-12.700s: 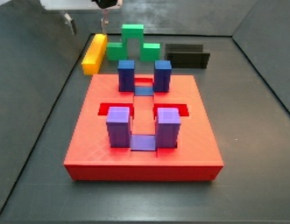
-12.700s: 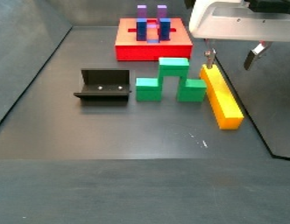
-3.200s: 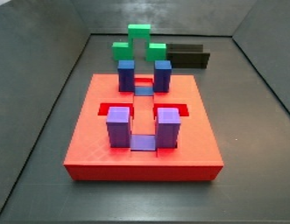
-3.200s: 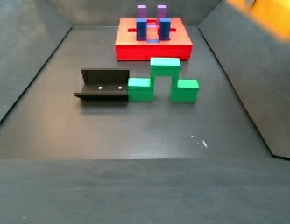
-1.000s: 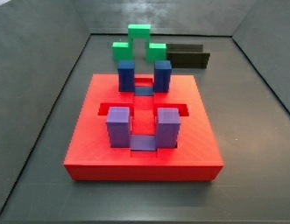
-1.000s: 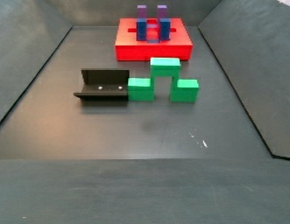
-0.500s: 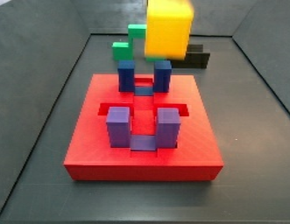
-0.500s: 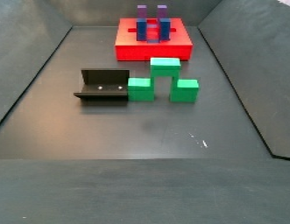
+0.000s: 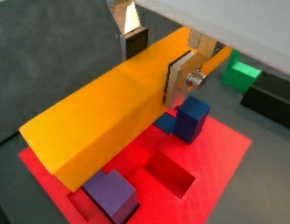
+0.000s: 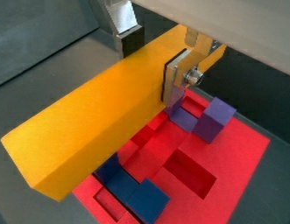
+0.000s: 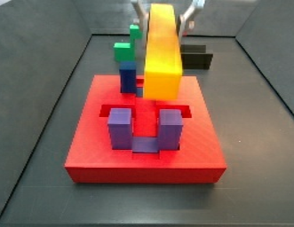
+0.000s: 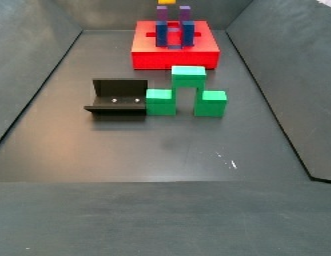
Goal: Pick up the yellow object. Move up. Move to above the board. Insert the yellow object.
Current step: Insert the yellow object.
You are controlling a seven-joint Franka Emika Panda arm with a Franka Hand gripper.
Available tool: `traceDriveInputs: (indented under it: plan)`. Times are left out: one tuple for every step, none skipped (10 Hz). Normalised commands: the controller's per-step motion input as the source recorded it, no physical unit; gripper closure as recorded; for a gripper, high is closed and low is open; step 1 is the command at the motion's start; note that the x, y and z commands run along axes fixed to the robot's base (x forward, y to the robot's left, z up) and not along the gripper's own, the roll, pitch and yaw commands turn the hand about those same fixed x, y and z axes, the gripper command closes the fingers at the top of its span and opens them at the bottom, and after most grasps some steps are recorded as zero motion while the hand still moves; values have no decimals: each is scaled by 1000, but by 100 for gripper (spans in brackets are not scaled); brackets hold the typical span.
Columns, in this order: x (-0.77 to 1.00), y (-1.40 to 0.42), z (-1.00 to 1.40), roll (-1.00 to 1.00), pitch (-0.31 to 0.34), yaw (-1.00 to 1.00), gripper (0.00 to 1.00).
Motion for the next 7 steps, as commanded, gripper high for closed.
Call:
traceDriveInputs:
  plan:
    - [63, 0, -463, -51, -20, 40, 100]
    - [0, 0, -397, -113, -39, 23, 100]
    - [0, 0, -306, -99, -27, 40, 100]
    - [0, 0, -174, -59, -10, 49, 100]
    - [-54, 0, -66, -103, -24, 14, 100]
    - [-109, 0, -69, -139, -59, 0, 100]
    - [-154, 0, -163, -134, -104, 0, 100]
